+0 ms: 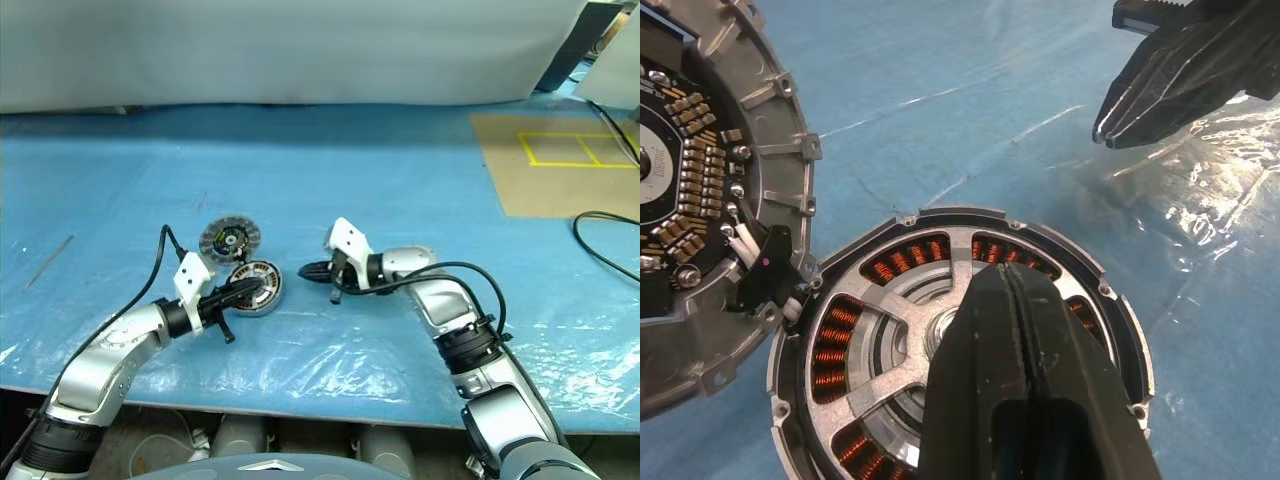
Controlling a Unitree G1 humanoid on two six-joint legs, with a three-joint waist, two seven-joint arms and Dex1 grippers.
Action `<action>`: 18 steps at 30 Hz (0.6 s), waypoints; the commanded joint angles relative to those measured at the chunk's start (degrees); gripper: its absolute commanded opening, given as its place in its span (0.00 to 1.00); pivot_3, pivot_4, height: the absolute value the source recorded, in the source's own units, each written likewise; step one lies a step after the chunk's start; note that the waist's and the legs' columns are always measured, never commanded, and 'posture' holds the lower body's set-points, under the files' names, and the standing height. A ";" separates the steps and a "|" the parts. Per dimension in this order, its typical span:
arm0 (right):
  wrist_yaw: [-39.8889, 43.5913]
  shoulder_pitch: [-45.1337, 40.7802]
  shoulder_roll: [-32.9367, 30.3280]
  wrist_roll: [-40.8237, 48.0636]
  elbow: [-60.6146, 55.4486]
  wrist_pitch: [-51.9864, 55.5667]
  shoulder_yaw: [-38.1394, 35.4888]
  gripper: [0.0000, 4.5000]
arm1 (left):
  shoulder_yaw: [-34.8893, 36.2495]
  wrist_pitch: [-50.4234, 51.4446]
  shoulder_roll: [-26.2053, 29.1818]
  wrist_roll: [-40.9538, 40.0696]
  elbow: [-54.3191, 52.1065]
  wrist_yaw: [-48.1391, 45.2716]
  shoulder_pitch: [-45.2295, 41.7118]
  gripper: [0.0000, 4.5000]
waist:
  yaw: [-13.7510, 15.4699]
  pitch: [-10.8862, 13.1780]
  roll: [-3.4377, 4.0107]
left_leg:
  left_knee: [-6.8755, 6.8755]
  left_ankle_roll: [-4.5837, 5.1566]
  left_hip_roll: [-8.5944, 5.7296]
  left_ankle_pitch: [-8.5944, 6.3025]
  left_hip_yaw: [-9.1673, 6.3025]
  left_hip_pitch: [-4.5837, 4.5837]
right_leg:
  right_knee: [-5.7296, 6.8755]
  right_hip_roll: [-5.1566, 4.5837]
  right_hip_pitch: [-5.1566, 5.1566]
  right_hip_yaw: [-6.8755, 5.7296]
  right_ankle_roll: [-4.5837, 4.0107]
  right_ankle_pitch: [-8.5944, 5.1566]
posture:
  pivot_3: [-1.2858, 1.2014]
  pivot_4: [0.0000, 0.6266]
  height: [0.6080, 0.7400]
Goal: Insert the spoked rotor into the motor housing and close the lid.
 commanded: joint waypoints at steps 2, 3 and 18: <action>1.41 -0.35 0.68 1.93 -1.94 -2.65 -0.79 0.00 | 5.97 -3.64 -2.94 -4.01 0.44 1.40 -1.54 0.01 | 0.03 0.00 0.00 | 0.02 0.00 0.03 0.00 0.00 -0.03 | 0.00 0.02 -0.01 0.00 -0.01 0.00 | 0.52 0.24 1.00; 1.72 -0.22 0.77 2.22 -2.07 -2.67 -0.83 0.00 | 6.92 -4.48 -3.36 -5.02 0.27 0.85 -1.46 0.01 | 0.07 0.00 0.00 | 0.02 0.00 0.01 0.00 0.00 -0.05 | 0.00 0.01 -0.03 0.00 0.00 0.00 | 0.52 0.24 1.00; 3.27 -0.10 0.20 2.67 -1.74 -3.26 -0.29 0.00 | 22.56 -1.41 3.08 -20.28 2.21 -4.32 -1.87 0.01 | 0.23 0.01 -0.01 | 0.03 0.02 0.00 0.01 -0.01 -0.32 | -0.02 0.01 -0.24 -0.02 0.01 0.01 | 0.52 0.24 1.00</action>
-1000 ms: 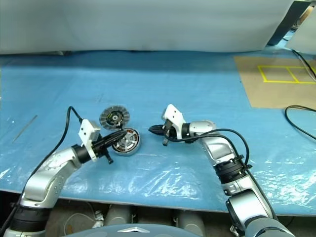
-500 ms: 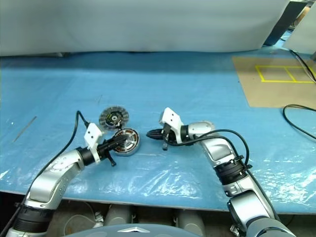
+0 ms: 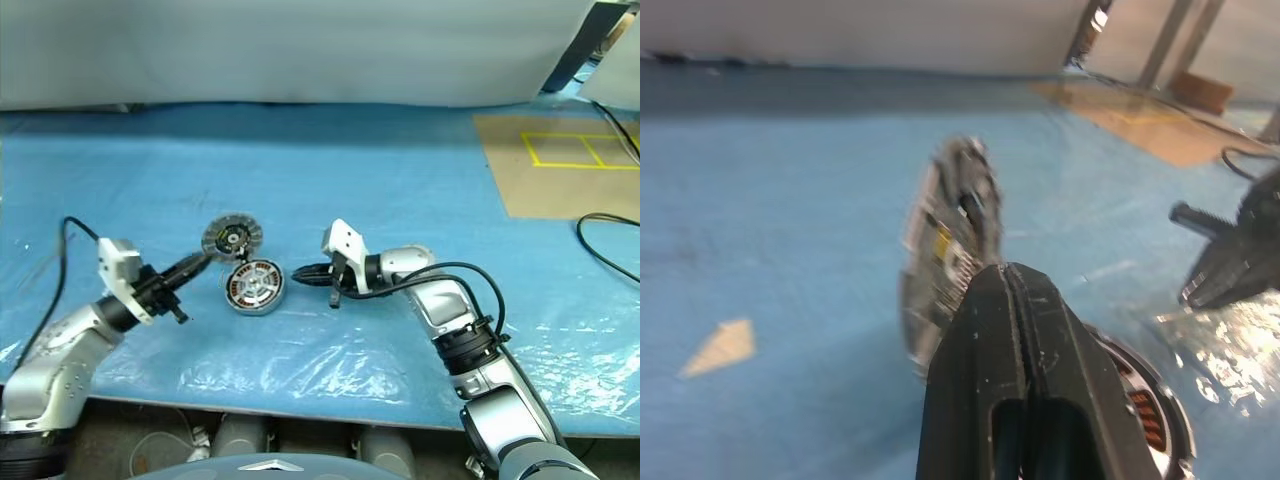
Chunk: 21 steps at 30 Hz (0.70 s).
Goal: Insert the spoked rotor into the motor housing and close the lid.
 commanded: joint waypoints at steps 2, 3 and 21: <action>0.18 -0.32 0.23 0.64 -1.63 -1.11 -0.19 0.00 | 2.32 -2.22 1.54 1.96 3.81 2.19 -5.65 0.01 | 0.01 0.00 0.00 | 0.00 0.02 -0.03 0.01 0.00 0.06 | 0.00 -0.03 0.06 0.00 0.01 0.00 | 0.52 0.24 1.00; 0.17 -0.30 0.27 0.63 -1.65 -1.07 -0.12 0.00 | 1.45 -2.88 1.81 3.96 5.71 2.92 -7.15 0.01 | -0.05 0.00 0.00 | 0.00 0.02 -0.03 0.01 -0.01 0.07 | 0.00 -0.03 0.07 0.01 0.01 0.01 | 0.52 0.24 1.00; 0.61 1.33 -1.42 1.67 -5.46 3.10 -0.31 0.00 | -11.23 -3.96 0.36 7.91 30.80 -18.74 -31.19 0.01 | -0.02 0.02 -0.05 | -0.02 0.01 -0.05 0.02 -0.09 -0.11 | 0.02 -0.02 -0.05 -0.03 0.27 0.17 | 0.52 0.24 1.00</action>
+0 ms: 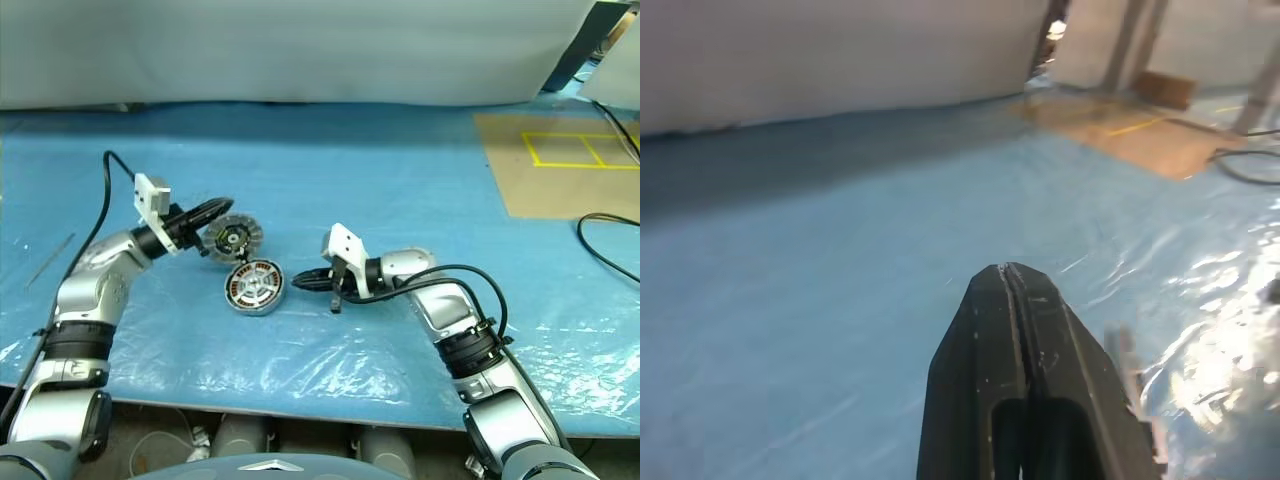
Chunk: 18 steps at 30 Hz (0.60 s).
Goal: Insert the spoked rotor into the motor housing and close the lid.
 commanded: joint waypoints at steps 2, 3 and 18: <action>-0.43 0.50 -0.72 1.57 -3.10 0.69 -1.30 0.00 | -2.95 6.54 3.72 -1.77 -1.95 -8.77 0.42 0.01 | -0.07 0.00 0.00 | -0.07 0.00 0.01 0.00 0.00 0.02 | 0.01 0.02 -0.03 0.00 0.00 0.00 | 0.52 0.24 1.00; -0.66 0.39 -0.66 1.70 -3.08 0.90 -1.59 0.00 | -4.01 7.73 4.72 -1.24 -2.43 -10.02 0.98 0.01 | -0.08 0.00 0.00 | -0.10 -0.01 0.02 0.00 0.00 0.00 | 0.02 0.03 -0.07 -0.01 0.00 0.00 | 0.52 0.24 1.00; -3.92 -3.82 2.69 6.69 -1.92 5.02 -5.87 0.00 | -7.61 3.03 0.90 4.72 -12.58 -1.83 11.77 0.01 | 0.04 -0.04 0.10 | -0.10 0.01 -0.09 0.01 0.01 0.01 | -0.02 -0.13 -0.01 -0.02 -0.04 -0.03 | 0.52 0.24 1.00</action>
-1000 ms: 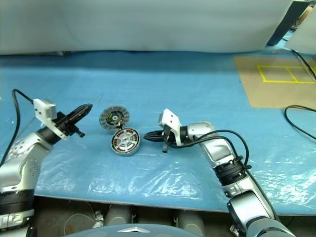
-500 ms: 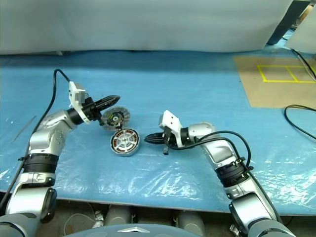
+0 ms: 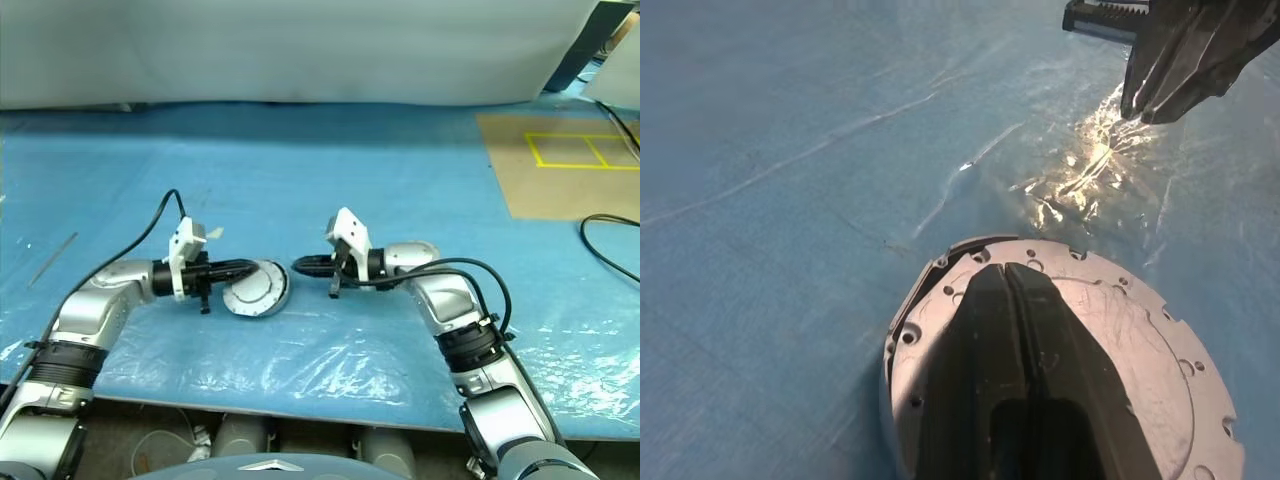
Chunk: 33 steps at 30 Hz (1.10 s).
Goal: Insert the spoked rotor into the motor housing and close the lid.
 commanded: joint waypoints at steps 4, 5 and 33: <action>-1.01 -1.84 1.74 2.47 -1.01 1.17 -1.16 0.00 | 5.57 -4.67 -5.16 -2.47 -5.78 7.15 3.09 0.01 | -0.07 0.00 -0.01 | -0.01 0.00 0.06 0.00 -0.01 -0.07 | 0.00 0.07 -0.07 -0.01 0.02 0.02 | 0.52 0.24 1.00; -1.33 -2.38 2.45 2.00 -0.36 1.09 -0.37 0.00 | 6.50 -5.58 -5.15 -2.51 -7.34 7.89 4.50 0.01 | -0.26 0.00 -0.01 | -0.01 0.00 0.09 0.00 -0.01 -0.07 | 0.01 0.10 -0.07 -0.02 0.02 0.02 | 0.52 0.24 1.00; 0.04 -10.54 17.70 -13.43 23.89 -16.71 15.14 0.99 | 16.74 -20.25 -9.58 -1.29 -31.88 21.35 46.89 0.00 | -1.71 0.07 -0.07 | -0.20 0.01 0.17 -0.02 0.13 0.03 | -0.17 0.13 -0.12 0.02 -0.25 -0.15 | 0.52 0.24 1.00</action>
